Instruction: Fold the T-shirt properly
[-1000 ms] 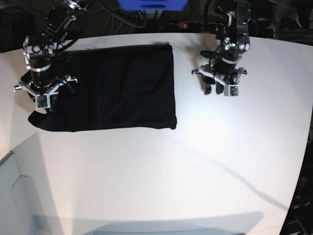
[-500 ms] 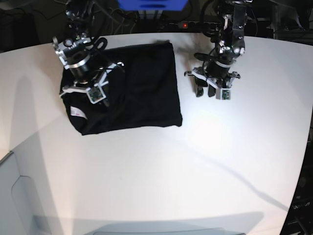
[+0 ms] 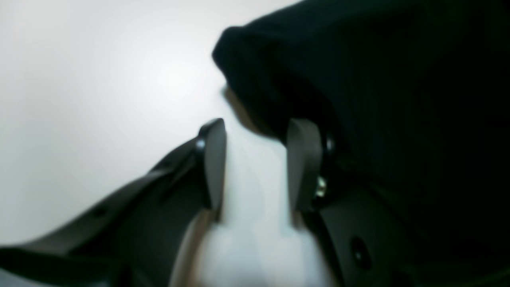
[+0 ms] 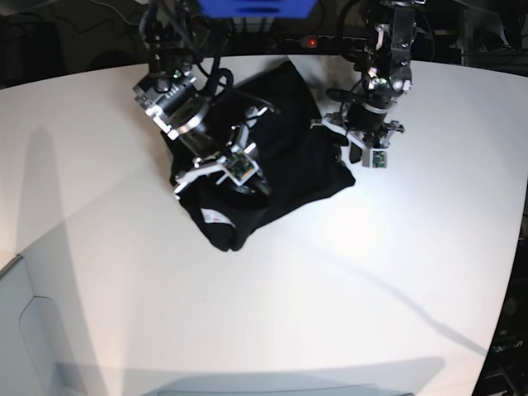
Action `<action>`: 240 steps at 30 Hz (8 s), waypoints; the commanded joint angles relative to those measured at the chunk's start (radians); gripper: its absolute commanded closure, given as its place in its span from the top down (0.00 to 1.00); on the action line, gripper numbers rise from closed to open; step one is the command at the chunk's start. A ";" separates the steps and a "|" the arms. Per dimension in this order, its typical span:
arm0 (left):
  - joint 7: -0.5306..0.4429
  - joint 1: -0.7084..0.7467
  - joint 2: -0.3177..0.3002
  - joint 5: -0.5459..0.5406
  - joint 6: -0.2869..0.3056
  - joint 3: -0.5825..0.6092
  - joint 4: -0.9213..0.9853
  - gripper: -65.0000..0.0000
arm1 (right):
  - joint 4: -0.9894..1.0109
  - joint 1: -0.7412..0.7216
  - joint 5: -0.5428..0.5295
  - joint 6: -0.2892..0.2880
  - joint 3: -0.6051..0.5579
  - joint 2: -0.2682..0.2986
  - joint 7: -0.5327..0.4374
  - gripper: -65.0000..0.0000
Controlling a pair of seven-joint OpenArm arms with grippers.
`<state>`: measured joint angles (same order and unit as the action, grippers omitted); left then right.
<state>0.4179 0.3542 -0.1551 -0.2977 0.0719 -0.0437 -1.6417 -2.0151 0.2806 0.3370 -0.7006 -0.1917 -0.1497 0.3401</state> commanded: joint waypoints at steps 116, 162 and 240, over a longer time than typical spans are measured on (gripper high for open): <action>-0.034 0.108 0.044 -0.048 0.001 0.104 -0.380 0.00 | 0.014 -0.042 -0.023 0.002 0.219 0.126 -0.036 0.63; -0.185 0.385 0.025 -0.403 0.013 -0.181 -0.335 0.51 | 0.015 -0.013 -0.026 0.002 0.180 0.086 -0.040 0.63; -0.802 0.438 -0.258 -0.065 0.003 0.308 -0.220 0.50 | 0.029 -0.013 -0.025 0.002 0.180 0.088 -0.036 0.63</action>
<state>-0.3508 0.7834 -0.4118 -0.3744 0.0715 0.2642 -1.8500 -1.9694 0.2752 0.3264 -0.7010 -0.0109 -0.0608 0.3290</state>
